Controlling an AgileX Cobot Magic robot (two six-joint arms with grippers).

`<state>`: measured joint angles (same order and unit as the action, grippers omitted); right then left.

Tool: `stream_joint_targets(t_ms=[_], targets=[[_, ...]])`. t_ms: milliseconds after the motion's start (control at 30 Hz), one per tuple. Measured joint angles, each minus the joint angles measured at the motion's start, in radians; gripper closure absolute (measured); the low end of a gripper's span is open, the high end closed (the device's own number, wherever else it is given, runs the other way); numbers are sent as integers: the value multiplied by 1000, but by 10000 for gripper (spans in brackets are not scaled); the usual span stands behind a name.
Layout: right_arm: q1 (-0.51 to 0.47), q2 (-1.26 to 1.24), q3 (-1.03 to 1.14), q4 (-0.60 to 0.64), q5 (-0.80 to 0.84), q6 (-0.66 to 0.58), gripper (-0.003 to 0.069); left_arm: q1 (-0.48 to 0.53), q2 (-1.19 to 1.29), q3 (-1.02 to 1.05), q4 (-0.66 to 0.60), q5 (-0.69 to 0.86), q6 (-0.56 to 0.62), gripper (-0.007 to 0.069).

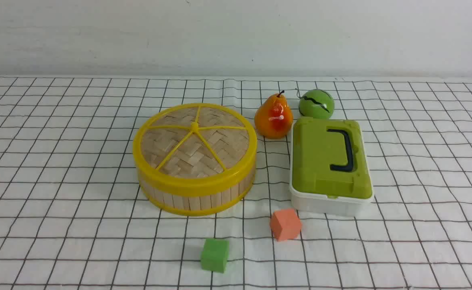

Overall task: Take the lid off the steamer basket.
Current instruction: Use the left arm to lift the lid of the steamer

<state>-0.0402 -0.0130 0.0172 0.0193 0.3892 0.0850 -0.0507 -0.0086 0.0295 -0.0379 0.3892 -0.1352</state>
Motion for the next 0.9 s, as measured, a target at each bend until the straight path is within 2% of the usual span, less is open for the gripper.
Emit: stream_joint_targets(t_ms=[700, 867, 900], targets=[[0, 0, 0, 0, 0, 0, 419, 0, 0, 0, 8, -16, 11, 585], [0, 0, 0, 0, 0, 0, 419, 0, 0, 0, 11, -284, 11, 584], [0, 0, 0, 0, 0, 0, 419, 0, 0, 0, 11, -299, 11, 584]])
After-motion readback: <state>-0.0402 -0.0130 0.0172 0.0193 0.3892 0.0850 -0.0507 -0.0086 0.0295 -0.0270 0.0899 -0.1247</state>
